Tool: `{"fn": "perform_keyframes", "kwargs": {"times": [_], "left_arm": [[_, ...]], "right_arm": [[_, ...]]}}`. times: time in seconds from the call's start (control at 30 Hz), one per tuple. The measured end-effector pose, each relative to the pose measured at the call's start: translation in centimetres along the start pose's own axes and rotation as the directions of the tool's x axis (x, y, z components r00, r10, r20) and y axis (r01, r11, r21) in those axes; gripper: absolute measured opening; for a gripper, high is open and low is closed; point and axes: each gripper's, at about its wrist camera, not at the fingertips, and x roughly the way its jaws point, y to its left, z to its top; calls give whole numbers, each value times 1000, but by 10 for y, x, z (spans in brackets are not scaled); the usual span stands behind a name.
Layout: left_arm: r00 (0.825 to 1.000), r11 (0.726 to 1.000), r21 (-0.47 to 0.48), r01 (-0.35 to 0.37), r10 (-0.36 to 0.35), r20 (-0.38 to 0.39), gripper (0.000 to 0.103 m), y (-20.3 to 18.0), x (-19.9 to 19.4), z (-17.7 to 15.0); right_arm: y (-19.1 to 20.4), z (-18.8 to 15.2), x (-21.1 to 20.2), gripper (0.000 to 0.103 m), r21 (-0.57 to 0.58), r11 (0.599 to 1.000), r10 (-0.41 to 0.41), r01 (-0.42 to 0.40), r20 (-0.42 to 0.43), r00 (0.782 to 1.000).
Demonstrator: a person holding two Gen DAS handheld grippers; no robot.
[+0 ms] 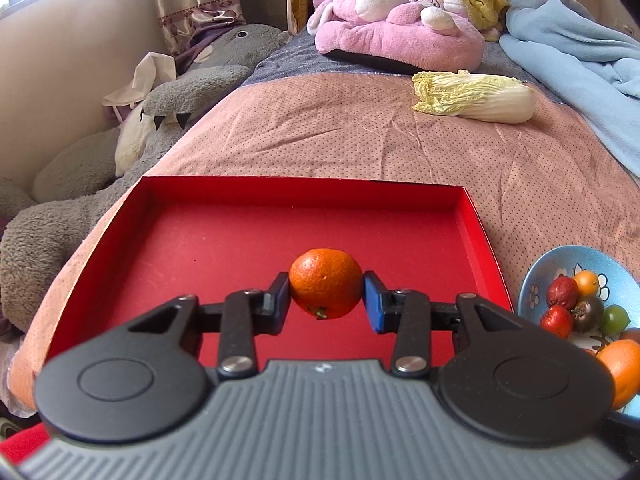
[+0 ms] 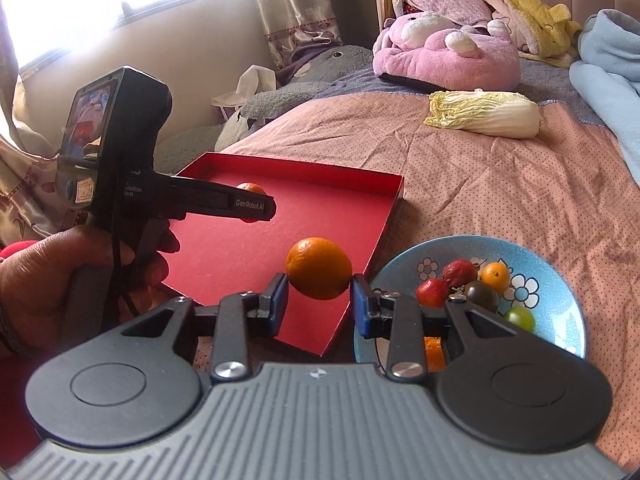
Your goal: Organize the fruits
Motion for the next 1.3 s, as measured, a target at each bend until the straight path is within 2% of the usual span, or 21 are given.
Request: {"fn": "perform_keyframes", "kwargs": {"times": [0.4, 1.3], "left_arm": [[1000, 1000, 10, 14, -14, -12, 42, -20, -9, -15], [1000, 999, 42, -4, 4, 8, 42, -26, -8, -18]], "right_arm": [[0, -12, -11, 39, 9, 1000, 20, -20, 0, 1000], [7, -11, -5, 39, -2, 1000, 25, -25, -13, 1000]]}}
